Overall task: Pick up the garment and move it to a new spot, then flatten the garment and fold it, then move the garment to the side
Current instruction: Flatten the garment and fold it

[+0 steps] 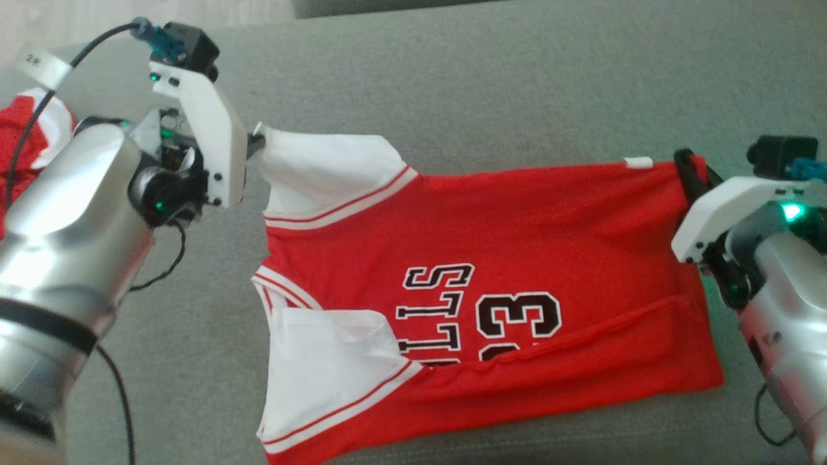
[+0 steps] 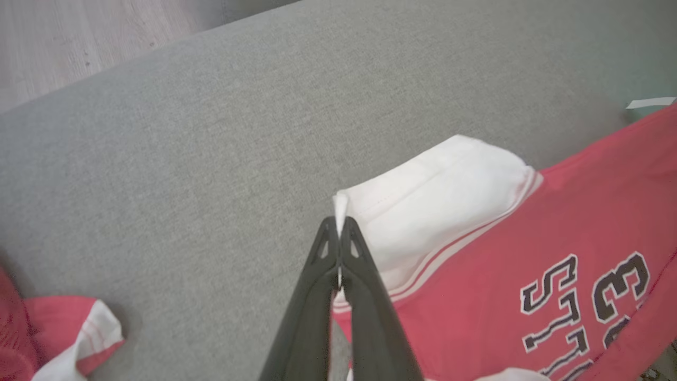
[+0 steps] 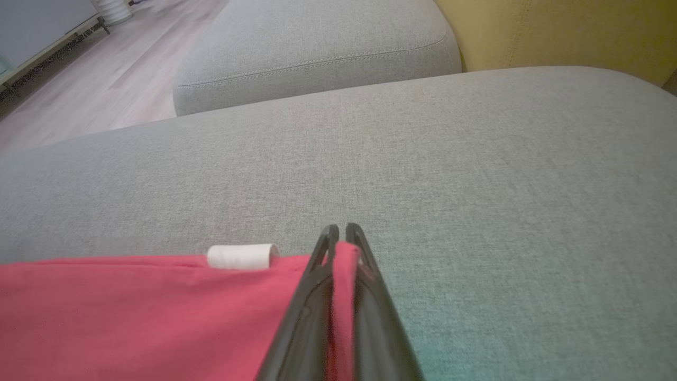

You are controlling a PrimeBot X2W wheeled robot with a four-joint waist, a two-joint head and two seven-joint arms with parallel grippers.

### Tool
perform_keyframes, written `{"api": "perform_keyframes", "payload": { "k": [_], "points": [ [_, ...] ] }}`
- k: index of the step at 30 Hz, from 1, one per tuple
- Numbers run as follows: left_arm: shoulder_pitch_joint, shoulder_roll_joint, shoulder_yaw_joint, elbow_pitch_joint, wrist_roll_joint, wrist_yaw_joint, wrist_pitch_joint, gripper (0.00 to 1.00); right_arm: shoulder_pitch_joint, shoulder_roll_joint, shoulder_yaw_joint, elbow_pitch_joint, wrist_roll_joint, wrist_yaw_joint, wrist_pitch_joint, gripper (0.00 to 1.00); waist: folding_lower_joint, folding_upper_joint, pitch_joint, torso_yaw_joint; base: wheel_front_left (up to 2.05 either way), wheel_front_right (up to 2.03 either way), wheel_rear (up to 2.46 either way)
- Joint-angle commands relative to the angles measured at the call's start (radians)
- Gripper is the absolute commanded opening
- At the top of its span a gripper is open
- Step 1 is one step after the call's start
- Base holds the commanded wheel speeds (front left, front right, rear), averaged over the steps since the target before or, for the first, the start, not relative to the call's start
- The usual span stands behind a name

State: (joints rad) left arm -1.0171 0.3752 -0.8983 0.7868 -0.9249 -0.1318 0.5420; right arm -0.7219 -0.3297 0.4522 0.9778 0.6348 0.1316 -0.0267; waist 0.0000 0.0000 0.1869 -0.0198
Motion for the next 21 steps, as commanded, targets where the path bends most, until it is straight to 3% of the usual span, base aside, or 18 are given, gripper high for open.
{"api": "perform_keyframes", "payload": {
  "k": [1, 14, 21],
  "points": [
    [-0.045, 0.051, 0.028, -0.038, -0.011, 0.001, 0.007, 0.0, -0.005, -0.014, 0.015, -0.026, 0.008, -0.001, -0.015, 0.0, 0.0, 0.0, -0.016, 0.015, 0.0, 0.0, 0.0],
    [0.142, 0.227, -0.034, -0.45, -0.228, 0.004, 0.292, 0.0, 0.043, -0.093, 0.129, -0.038, 0.056, -0.001, 0.019, 0.0, 0.0, 0.0, -0.057, 0.052, 0.0, 0.0, 0.0],
    [0.209, 0.303, -0.053, -0.618, -0.287, 0.055, 0.399, 0.0, 0.039, -0.144, 0.192, -0.044, 0.082, -0.001, 0.049, 0.0, 0.0, 0.0, -0.067, 0.054, 0.0, 0.0, 0.0]
  ]
}}
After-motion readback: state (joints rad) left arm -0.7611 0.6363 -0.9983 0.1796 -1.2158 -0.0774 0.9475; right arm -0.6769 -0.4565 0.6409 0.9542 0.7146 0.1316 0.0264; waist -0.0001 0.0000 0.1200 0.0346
